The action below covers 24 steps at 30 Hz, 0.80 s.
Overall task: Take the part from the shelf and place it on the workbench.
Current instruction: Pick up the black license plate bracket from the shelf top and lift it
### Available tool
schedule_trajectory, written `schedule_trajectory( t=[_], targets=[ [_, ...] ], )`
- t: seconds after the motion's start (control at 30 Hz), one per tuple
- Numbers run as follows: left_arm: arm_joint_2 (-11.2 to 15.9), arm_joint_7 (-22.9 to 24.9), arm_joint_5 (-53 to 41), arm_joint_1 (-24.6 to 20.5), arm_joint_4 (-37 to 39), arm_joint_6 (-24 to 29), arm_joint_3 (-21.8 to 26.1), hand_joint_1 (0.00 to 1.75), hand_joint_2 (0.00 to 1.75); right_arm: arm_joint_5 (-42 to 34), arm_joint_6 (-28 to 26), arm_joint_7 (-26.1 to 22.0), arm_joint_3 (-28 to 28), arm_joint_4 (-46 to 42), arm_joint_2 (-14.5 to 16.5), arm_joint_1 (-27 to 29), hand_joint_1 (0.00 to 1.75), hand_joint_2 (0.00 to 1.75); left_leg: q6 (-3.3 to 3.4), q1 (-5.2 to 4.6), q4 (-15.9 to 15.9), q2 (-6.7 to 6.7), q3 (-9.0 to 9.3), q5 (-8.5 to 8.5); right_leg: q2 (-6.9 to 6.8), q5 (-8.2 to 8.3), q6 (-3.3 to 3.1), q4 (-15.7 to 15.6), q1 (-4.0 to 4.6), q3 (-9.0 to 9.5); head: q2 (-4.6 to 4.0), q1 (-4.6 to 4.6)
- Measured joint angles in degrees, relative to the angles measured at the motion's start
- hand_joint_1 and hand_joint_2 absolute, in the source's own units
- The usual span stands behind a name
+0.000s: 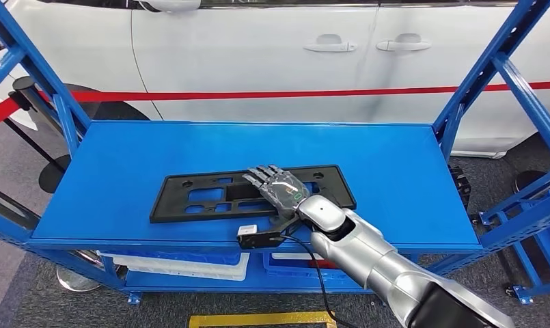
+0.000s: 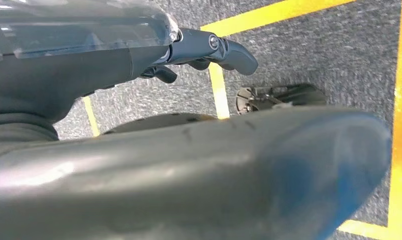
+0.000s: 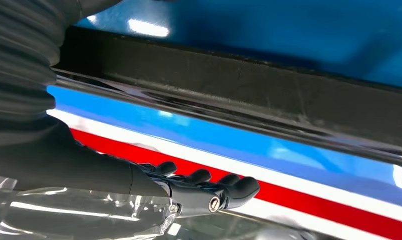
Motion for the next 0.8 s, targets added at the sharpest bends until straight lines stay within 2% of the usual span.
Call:
schedule_trajectory(
  t=[0.03, 0.07, 0.1, 0.13, 0.17, 0.23, 0.27, 0.3, 0.37, 0.4, 0.47, 0.53, 0.57, 0.6, 0.63, 0.67, 0.73, 0.77, 0.8],
  targets=[
    [0.02, -0.09, 0.03, 0.02, 0.0, -0.07, 0.0, 0.0, 0.0, 0.16, 0.29, 0.28, -0.02, 1.02, 0.01, -0.36, 0.0, 1.75, 0.09, 0.0, 0.01, 0.02, -0.03, 0.02, 0.0, -1.72, 0.16, 3.85, -0.08, -1.83, 0.0, 0.01],
    [0.02, -0.17, 0.04, 0.09, 0.0, -0.14, 0.0, 0.0, 0.0, 0.29, 0.47, 0.46, -0.04, 1.9, 0.01, -0.61, 0.0, 1.75, 0.09, 0.0, 0.01, 0.02, -0.03, 0.03, -0.01, -2.73, 0.32, 6.96, -0.18, -3.32, 0.0, 0.01],
    [0.03, -0.25, 0.08, 0.15, 0.01, -0.17, 0.0, 0.0, 0.0, 0.39, 0.58, 0.53, -0.05, 2.63, 0.03, -0.81, 0.0, 1.75, 0.09, 0.0, 0.03, 0.01, 0.0, 0.02, -0.02, -2.73, 0.43, 8.37, -0.3, -4.0, 0.0, 0.01],
    [0.03, -0.29, 0.12, 0.2, 0.01, -0.21, 0.0, 0.0, 0.0, 0.44, 0.61, 0.53, -0.07, 3.19, 0.05, -1.03, 0.0, 1.75, 0.06, 0.01, 0.07, 0.0, 0.05, 0.0, -0.03, -1.72, 0.51, 7.67, -0.44, -3.64, 0.0, 0.02],
    [0.03, -0.33, 0.15, 0.22, 0.02, -0.27, 0.0, 0.0, 0.0, 0.49, 0.64, 0.54, -0.09, 3.65, 0.08, -1.28, 0.0, 1.75, -0.02, 0.03, 0.13, -0.04, 0.12, -0.05, -0.04, 0.08, 0.51, 4.8, -0.58, -2.15, 0.0, 0.01],
    [0.02, -0.43, 0.19, 0.21, 0.02, -0.41, 0.0, 0.0, 0.0, 0.68, 0.65, 0.93, -0.2, 4.4, 0.15, -1.85, 0.0, 1.75, -0.39, -0.06, 0.44, -0.19, 0.14, -0.25, -0.07, 3.16, 0.28, -3.0, -0.64, 1.88, 0.0, 0.0],
    [0.03, -0.51, 0.19, 0.22, 0.02, -0.48, 0.0, 0.0, 0.0, 0.85, 0.58, 1.21, -0.28, 4.75, 0.22, -2.14, 0.16, 1.75, -0.71, -0.13, 0.59, -0.27, 0.09, -0.34, -0.04, 3.89, 0.05, -5.66, -0.56, 3.21, 0.0, -0.02],
    [0.03, -0.58, 0.19, 0.23, 0.02, -0.55, 0.0, 0.0, 0.0, 1.05, 0.42, 1.51, -0.35, 5.09, 0.28, -2.37, 0.6, 1.75, -1.06, -0.21, 0.68, -0.32, 0.05, -0.4, 0.02, 4.02, -0.2, -6.96, -0.44, 3.8, 0.0, -0.04],
    [0.04, -0.64, 0.2, 0.27, 0.02, -0.64, 0.0, 0.0, 0.0, 1.45, -0.18, 1.84, -0.46, 5.68, 0.38, -2.6, 1.47, 1.75, -1.83, -0.17, 0.54, -0.34, 0.07, -0.36, 0.16, 4.17, -0.88, -7.27, -0.25, 3.8, 0.0, -0.06],
    [0.04, -0.66, 0.2, 0.29, 0.02, -0.66, 0.0, 0.0, 0.0, 1.63, -0.6, 2.01, -0.53, 5.98, 0.43, -2.66, 1.75, 1.75, -2.17, -0.07, 0.76, -0.32, 0.0, -0.59, 0.16, 4.35, -1.25, -7.48, -0.28, 3.87, 0.0, -0.05],
    [0.04, -0.67, 0.22, 0.3, 0.02, -0.67, 0.0, 0.0, 0.0, 1.97, -1.38, 2.35, -0.66, 6.53, 0.56, -2.73, 1.75, 1.75, -2.68, 0.07, 3.85, -0.29, -1.34, -2.78, 0.11, 4.75, -1.95, -7.89, -0.46, 3.89, 0.0, -0.09],
    [0.04, -0.67, 0.23, 0.34, 0.02, -0.67, 0.0, 0.0, 0.0, 2.22, -1.7, 2.48, -0.7, 7.06, 0.65, -2.55, 1.75, 1.75, -2.94, 0.12, 10.98, -0.27, -4.57, -6.67, 0.07, 4.88, -2.24, -7.91, -0.37, 3.64, 0.0, -0.14],
    [0.04, -0.67, 0.23, 0.38, 0.02, -0.67, 0.0, 0.0, 0.0, 2.3, -1.8, 2.5, -0.7, 7.3, 0.67, -2.4, 1.75, 1.75, -3.01, 0.12, 14.54, -0.27, -6.21, -8.09, 0.07, 4.9, -2.29, -7.87, -0.28, 3.51, 0.0, -0.13],
    [0.04, -0.67, 0.23, 0.43, 0.02, -0.67, 0.0, 0.0, 0.0, 2.35, -1.87, 2.49, -0.71, 7.5, 0.68, -2.31, 1.75, 1.75, -3.01, 0.12, 16.54, -0.27, -7.13, -8.48, 0.07, 4.92, -2.31, -7.82, -0.21, 3.43, 0.0, -0.13],
    [0.04, -0.67, 0.23, 0.47, 0.02, -0.67, 0.01, 0.0, 0.0, 2.39, -1.94, 2.49, -0.72, 7.65, 0.69, -2.27, 1.75, 1.75, -2.94, 0.11, 16.38, -0.27, -7.0, -7.72, 0.08, 4.91, -2.31, -7.77, -0.15, 3.42, 0.0, -0.13],
    [0.04, -0.67, 0.23, 0.49, 0.02, -0.67, 0.01, 0.0, 0.0, 2.42, -2.0, 2.49, -0.75, 7.75, 0.73, -2.33, 1.75, 1.75, -2.78, 0.11, 13.99, -0.27, -5.81, -6.0, 0.09, 4.89, -2.28, -7.73, -0.1, 3.48, 0.0, -0.12],
    [0.06, -0.67, 0.23, 0.48, 0.02, -0.67, 0.01, 0.0, 0.0, 2.44, -2.03, 2.49, -0.81, 7.87, 0.84, -2.58, 1.75, 1.75, -2.23, -0.02, 5.96, -0.27, -1.86, -2.26, 0.14, 4.78, -2.1, -7.63, 0.05, 3.61, 0.0, -0.12],
    [0.08, -0.67, 0.23, 0.46, 0.02, -0.67, 0.01, 0.0, 0.0, 2.44, -2.05, 2.5, -0.85, 7.92, 0.9, -2.71, 1.75, 1.75, -1.95, -0.13, 2.94, -0.28, -0.41, -1.29, 0.17, 4.76, -1.92, -7.57, 0.13, 3.58, 0.0, -0.1],
    [0.1, -0.67, 0.23, 0.46, 0.02, -0.67, 0.0, 0.0, 0.0, 2.45, -2.08, 2.5, -0.87, 7.98, 0.93, -2.82, 1.75, 1.75, -1.71, -0.29, 1.2, -0.28, 0.4, -0.97, 0.21, 4.76, -1.69, -7.54, 0.17, 3.52, 0.0, -0.09]
  ],
)
